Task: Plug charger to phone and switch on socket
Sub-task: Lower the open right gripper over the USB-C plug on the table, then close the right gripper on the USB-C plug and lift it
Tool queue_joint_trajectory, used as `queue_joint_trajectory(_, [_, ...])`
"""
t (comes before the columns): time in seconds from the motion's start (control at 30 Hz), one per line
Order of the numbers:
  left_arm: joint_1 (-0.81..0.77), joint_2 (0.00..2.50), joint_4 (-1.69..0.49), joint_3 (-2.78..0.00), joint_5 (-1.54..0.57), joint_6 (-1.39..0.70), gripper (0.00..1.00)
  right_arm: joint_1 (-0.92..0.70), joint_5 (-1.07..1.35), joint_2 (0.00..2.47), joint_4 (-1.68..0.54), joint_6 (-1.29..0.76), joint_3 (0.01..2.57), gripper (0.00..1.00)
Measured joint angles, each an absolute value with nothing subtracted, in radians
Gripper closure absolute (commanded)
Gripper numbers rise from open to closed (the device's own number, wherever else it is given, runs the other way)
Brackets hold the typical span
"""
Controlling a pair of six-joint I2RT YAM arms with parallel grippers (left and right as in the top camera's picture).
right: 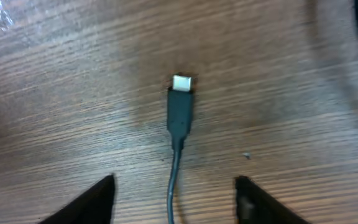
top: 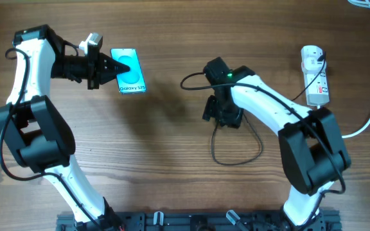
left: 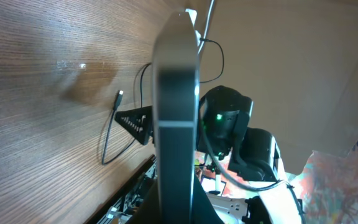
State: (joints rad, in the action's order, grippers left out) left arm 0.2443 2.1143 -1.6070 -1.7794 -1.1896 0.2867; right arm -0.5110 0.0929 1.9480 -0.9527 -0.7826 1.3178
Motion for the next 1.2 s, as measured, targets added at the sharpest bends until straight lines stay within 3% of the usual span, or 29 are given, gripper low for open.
queue_joint_trajectory(0.27, [0.244, 2.114, -1.607, -1.779, -1.190, 0.287, 0.96, -0.525, 0.062, 1.998, -0.925, -0.793, 1.318, 0.44])
queue_joint_trajectory(0.3, [0.244, 2.114, -1.607, -1.779, -1.190, 0.287, 0.96, -0.525, 0.061, 1.998, -0.922, -0.793, 1.318, 0.50])
queue_joint_trajectory(0.5, [0.244, 2.114, -1.609, -1.779, -1.190, 0.287, 0.96, -0.525, 0.054, 1.998, -0.912, -0.801, 1.318, 0.52])
queue_joint_trajectory(0.93, [0.244, 2.114, -1.609, -1.779, -1.190, 0.287, 0.96, -0.525, 0.046, 2.014, -0.908, -0.811, 1.318, 0.75])
queue_joint_trajectory(1.2, [0.244, 2.114, -1.609, -1.779, -1.190, 0.287, 0.96, -0.525, 0.044, 2.014, -0.907, -0.812, 1.318, 0.76])
